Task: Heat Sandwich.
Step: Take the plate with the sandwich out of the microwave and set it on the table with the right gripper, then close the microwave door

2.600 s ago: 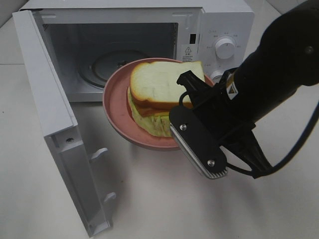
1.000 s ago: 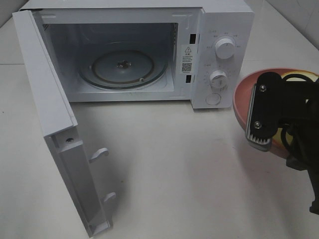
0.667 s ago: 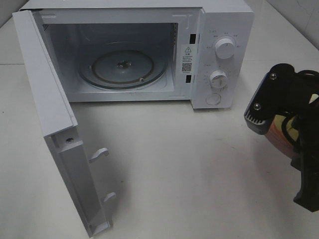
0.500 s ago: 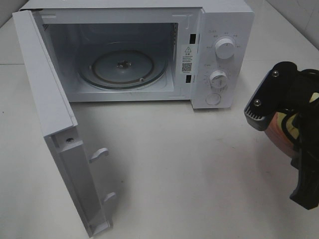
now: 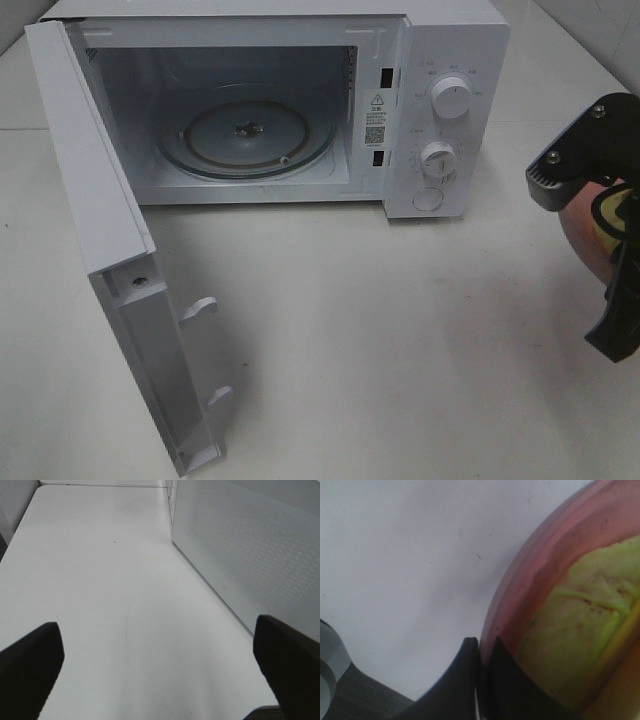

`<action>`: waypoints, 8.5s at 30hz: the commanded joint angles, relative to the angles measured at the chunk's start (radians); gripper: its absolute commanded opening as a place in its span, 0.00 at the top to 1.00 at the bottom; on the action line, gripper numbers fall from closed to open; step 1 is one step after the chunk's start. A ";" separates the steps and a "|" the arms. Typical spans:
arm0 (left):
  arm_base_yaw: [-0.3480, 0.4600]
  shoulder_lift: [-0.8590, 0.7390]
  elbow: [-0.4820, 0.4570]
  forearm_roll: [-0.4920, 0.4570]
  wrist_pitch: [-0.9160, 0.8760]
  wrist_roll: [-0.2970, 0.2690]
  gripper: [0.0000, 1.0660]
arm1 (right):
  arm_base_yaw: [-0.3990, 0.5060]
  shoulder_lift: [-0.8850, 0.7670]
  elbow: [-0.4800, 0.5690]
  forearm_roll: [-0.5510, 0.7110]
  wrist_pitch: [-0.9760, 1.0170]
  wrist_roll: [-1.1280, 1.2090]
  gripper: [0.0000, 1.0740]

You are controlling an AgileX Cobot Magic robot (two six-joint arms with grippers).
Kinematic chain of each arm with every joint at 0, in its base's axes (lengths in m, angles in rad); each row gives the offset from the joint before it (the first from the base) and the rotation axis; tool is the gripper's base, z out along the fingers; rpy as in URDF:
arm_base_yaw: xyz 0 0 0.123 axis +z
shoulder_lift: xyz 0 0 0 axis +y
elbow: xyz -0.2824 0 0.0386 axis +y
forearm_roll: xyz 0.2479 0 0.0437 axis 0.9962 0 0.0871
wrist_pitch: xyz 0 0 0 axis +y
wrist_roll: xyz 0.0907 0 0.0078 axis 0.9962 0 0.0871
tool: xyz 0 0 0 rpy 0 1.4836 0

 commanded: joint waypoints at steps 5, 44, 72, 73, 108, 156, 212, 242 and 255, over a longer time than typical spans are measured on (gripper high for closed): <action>0.002 -0.023 0.005 -0.001 -0.013 0.000 0.08 | -0.108 0.029 -0.001 -0.028 -0.053 0.010 1.00; 0.002 -0.023 0.005 -0.001 -0.013 0.000 0.08 | -0.270 0.512 -0.002 -0.191 -0.333 0.352 0.99; 0.002 -0.023 0.005 -0.001 -0.013 0.000 0.08 | -0.270 0.575 -0.002 -0.190 -0.372 0.375 0.77; 0.002 -0.023 0.005 -0.001 -0.013 0.000 0.08 | -0.270 0.575 -0.002 -0.190 -0.372 0.375 0.77; 0.002 -0.023 0.005 -0.001 -0.013 0.000 0.08 | -0.270 0.176 -0.003 0.090 -0.230 0.144 0.28; 0.002 -0.023 0.005 -0.001 -0.013 0.000 0.08 | -0.436 -1.053 0.197 0.196 0.174 0.019 0.29; 0.002 -0.023 0.005 -0.003 -0.013 0.000 0.08 | -0.490 -1.216 0.229 0.204 0.122 0.020 0.30; 0.002 0.360 -0.034 0.003 -0.262 0.000 0.79 | -0.490 -1.216 0.229 0.204 0.122 0.020 0.30; 0.002 0.620 0.111 0.004 -0.709 0.094 1.00 | -0.490 -1.216 0.229 0.204 0.122 0.020 0.30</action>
